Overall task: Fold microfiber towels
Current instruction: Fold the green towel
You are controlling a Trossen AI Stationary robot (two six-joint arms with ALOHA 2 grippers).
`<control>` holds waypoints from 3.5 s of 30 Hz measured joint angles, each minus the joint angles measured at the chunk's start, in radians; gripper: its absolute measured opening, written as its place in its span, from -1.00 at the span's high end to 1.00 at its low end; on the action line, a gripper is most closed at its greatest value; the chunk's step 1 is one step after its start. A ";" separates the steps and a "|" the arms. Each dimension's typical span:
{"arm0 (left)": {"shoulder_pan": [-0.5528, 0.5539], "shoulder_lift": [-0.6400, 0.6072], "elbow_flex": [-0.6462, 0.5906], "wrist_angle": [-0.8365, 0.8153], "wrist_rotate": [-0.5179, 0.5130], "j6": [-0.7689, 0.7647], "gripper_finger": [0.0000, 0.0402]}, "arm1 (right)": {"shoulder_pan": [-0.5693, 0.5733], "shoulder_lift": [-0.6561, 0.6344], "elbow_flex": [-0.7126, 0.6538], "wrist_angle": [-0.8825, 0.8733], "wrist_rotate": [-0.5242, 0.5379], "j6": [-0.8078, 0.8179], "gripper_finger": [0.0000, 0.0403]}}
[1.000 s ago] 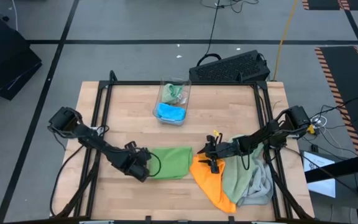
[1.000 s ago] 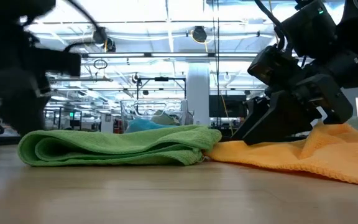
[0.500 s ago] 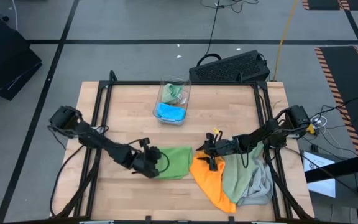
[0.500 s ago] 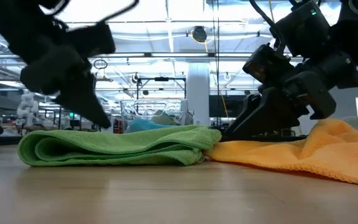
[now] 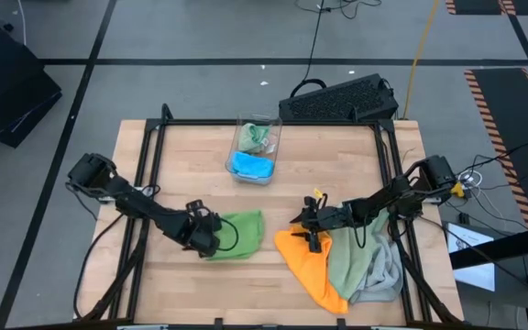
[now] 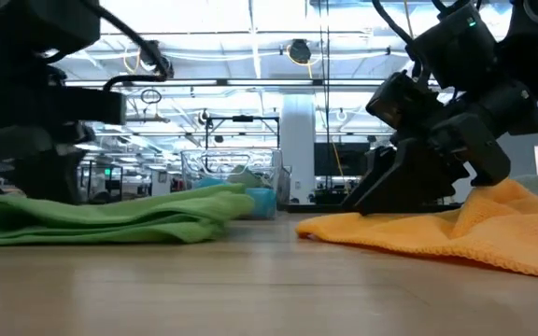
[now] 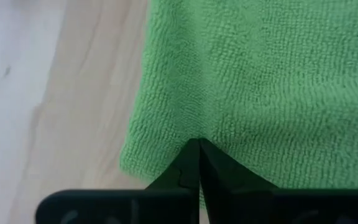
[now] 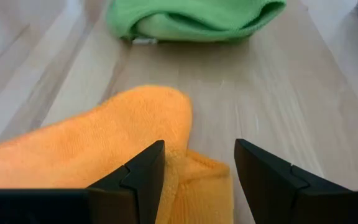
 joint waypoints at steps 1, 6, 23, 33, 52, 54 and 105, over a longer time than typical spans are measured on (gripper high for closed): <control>0.000 -0.018 -0.001 -0.014 0.001 0.007 0.94 | 0.000 0.000 0.000 0.003 0.000 0.000 0.08; 0.000 -0.161 0.000 0.006 -0.081 0.005 0.95 | 0.000 0.000 0.000 0.091 0.000 0.006 0.08; -0.020 0.069 0.002 0.375 0.108 0.024 0.98 | 0.000 0.000 0.033 0.113 0.026 -0.011 0.08; -0.129 -0.064 -0.003 0.090 0.273 0.019 0.98 | 0.001 0.000 0.033 0.090 0.025 -0.003 0.08; -0.257 -0.218 0.012 0.259 -0.025 -0.126 0.77 | 0.000 0.000 0.033 0.089 0.027 0.013 0.08; -0.267 -0.183 0.023 0.246 -0.009 -0.156 0.65 | 0.000 0.000 0.033 0.090 0.027 0.018 0.08; -0.332 0.044 0.231 0.119 -0.361 -0.003 0.91 | 0.084 0.088 0.234 0.115 0.158 -0.222 -0.23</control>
